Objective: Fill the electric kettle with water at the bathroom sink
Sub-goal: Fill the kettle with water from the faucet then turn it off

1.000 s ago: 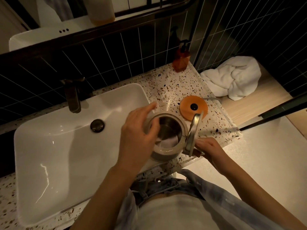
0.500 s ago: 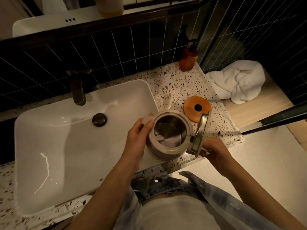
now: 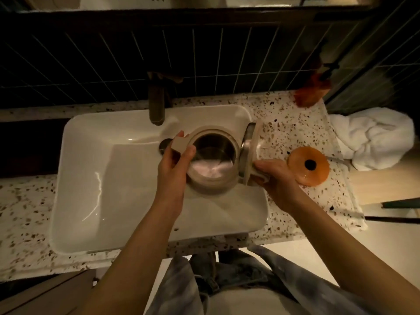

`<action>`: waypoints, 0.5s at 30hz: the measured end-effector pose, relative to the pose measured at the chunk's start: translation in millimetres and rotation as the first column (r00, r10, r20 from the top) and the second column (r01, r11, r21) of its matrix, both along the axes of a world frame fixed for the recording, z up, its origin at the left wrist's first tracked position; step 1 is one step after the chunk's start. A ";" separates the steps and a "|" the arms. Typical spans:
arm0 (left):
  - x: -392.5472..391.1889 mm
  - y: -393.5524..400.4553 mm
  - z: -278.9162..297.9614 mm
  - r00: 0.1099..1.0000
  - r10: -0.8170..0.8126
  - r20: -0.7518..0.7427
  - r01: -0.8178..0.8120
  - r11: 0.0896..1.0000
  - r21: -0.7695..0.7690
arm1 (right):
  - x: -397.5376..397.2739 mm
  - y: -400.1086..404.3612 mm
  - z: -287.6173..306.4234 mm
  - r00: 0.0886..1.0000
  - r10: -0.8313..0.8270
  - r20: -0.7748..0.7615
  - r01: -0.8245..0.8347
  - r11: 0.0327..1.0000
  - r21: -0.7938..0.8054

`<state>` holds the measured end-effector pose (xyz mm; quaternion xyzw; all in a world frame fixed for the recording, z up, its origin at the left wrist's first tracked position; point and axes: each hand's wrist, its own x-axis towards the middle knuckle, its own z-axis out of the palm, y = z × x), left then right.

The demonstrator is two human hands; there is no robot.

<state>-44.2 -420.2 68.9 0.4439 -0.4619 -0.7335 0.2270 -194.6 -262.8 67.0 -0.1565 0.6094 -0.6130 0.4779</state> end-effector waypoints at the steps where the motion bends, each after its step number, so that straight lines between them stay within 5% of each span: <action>1: 2.9 -9.4 -7.9 1.000 0.026 0.010 -0.026 1.000 0.009 | -0.6 -12.5 -5.1 1.000 0.021 0.006 -0.021 1.000 0.014; 9: 5.7 -44.3 -43.9 0.953 -0.021 0.301 -0.009 0.995 0.098 | 4.0 -57.0 -41.7 0.971 -0.034 0.239 -0.046 0.946 0.322; 15: -6.7 -88.7 -59.8 0.930 -0.032 0.366 -0.017 0.991 0.132 | -1.8 -99.1 -53.5 0.944 -0.061 0.325 -0.054 0.941 0.333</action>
